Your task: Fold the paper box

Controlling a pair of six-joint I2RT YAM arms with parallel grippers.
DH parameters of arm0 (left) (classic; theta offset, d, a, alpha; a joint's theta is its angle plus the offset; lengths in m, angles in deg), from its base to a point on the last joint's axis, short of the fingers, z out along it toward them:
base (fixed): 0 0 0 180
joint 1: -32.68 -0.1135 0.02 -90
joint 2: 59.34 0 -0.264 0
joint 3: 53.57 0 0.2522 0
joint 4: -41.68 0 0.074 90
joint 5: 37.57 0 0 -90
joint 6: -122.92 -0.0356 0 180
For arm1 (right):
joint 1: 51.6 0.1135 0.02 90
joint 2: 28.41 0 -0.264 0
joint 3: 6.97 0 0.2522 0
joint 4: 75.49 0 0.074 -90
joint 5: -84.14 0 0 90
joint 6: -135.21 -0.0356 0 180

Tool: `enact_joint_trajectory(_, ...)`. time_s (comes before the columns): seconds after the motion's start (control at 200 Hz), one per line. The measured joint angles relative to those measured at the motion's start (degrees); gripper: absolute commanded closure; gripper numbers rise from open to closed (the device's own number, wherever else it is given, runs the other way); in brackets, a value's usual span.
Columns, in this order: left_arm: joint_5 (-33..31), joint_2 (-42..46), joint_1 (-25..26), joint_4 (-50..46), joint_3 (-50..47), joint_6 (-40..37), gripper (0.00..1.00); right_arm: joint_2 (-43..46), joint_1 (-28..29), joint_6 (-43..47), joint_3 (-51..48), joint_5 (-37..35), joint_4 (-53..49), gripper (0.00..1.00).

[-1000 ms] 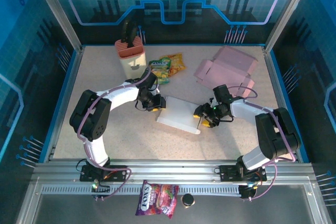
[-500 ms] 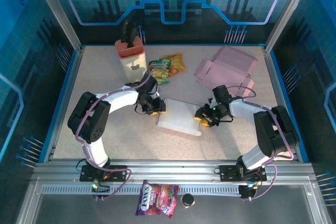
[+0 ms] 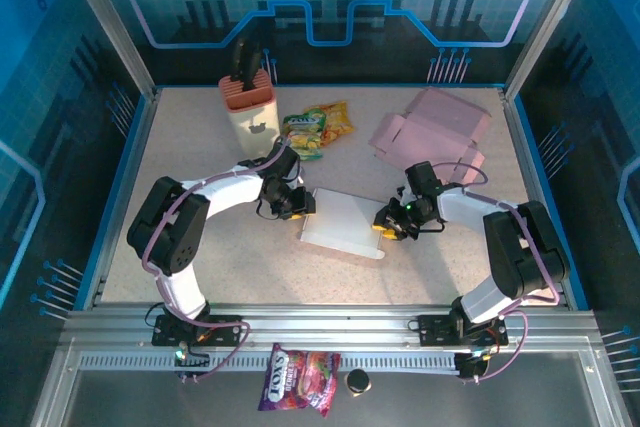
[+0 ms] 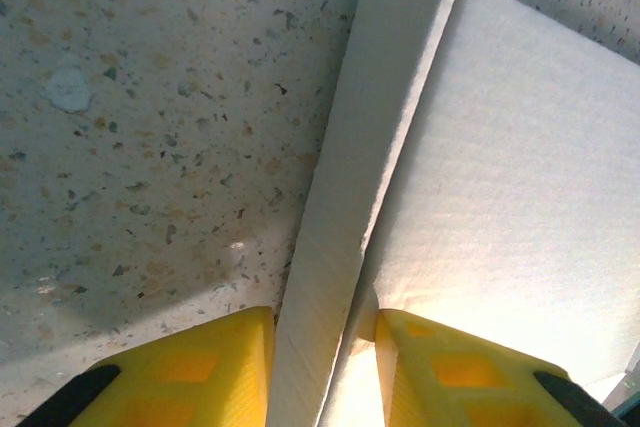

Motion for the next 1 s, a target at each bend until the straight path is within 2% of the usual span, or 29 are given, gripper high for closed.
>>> enact_joint_trajectory(0.22, 0.1, 0.4, 0.0, 0.7, -0.5, 0.3, 0.71, 0.0, 0.0, 0.4, 0.3, -0.2, -0.6, 0.79)
enact_joint_trajectory(0.395, 0.6, 0.5, 0.2, 1.2, -0.6, 1.2, 0.81, 0.0, 0.0, 0.9, 0.6, -0.2, -1.0, 0.83)
enact_joint_trajectory(0.585, 0.7, 1.0, 0.2, 1.9, -1.3, 1.5, 0.84, 0.0, 0.0, 1.6, 1.2, -0.7, -2.4, 0.84)
enact_joint_trajectory(0.69, 1.2, 2.3, 0.3, 2.9, -3.1, 1.6, 0.86, 0.4, 0.0, 2.2, 1.6, -1.4, -3.4, 0.72)
enact_joint_trajectory(0.79, 1.6, 3.8, 0.4, 4.0, -5.2, 2.3, 0.87, 1.8, 0.0, 3.1, 1.8, -2.4, -4.2, 0.51)
enact_joint_trajectory(0.89, 2.1, 5.4, 0.4, 5.8, -7.7, 3.4, 0.88, 4.0, 0.0, 4.5, 1.8, -3.0, -4.3, 0.34)
enact_joint_trajectory(1.001, 2.9, 6.6, 0.2, 8.4, -9.9, 4.8, 0.9, 5.9, -1.0, 6.6, 1.7, -2.1, -3.5, 0.28)
